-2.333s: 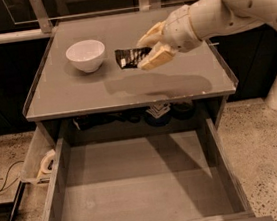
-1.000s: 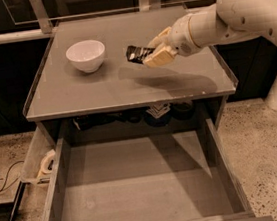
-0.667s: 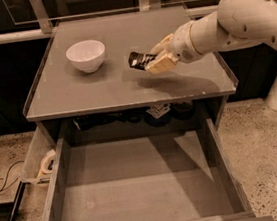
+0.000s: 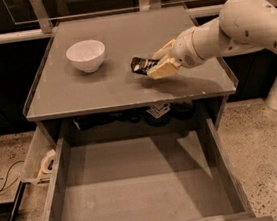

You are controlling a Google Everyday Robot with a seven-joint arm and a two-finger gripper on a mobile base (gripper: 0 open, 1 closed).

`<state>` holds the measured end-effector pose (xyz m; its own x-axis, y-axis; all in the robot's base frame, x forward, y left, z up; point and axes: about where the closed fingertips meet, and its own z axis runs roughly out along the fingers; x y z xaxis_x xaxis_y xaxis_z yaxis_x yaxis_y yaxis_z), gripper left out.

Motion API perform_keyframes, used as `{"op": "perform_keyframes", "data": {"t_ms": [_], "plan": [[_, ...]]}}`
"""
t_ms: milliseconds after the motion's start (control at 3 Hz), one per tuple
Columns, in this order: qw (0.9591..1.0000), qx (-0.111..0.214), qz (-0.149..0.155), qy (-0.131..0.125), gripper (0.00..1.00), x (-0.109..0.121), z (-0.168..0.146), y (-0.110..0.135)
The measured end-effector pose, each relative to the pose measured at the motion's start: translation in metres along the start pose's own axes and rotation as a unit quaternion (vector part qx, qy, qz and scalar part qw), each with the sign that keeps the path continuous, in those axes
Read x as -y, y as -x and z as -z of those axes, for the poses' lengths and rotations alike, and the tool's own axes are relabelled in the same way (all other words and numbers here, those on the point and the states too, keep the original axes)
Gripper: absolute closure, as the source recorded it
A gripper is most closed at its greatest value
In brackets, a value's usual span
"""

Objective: Pick rxbar chocolate from top drawer and place on counter

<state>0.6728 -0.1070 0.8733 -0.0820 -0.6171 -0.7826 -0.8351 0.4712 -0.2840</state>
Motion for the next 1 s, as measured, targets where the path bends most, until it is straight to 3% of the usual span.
{"op": "perform_keyframes", "data": {"t_ms": [1000], "plan": [[1.0000,0.000,0.000,0.000,0.11,-0.0001,-0.0001,0.0000]]}}
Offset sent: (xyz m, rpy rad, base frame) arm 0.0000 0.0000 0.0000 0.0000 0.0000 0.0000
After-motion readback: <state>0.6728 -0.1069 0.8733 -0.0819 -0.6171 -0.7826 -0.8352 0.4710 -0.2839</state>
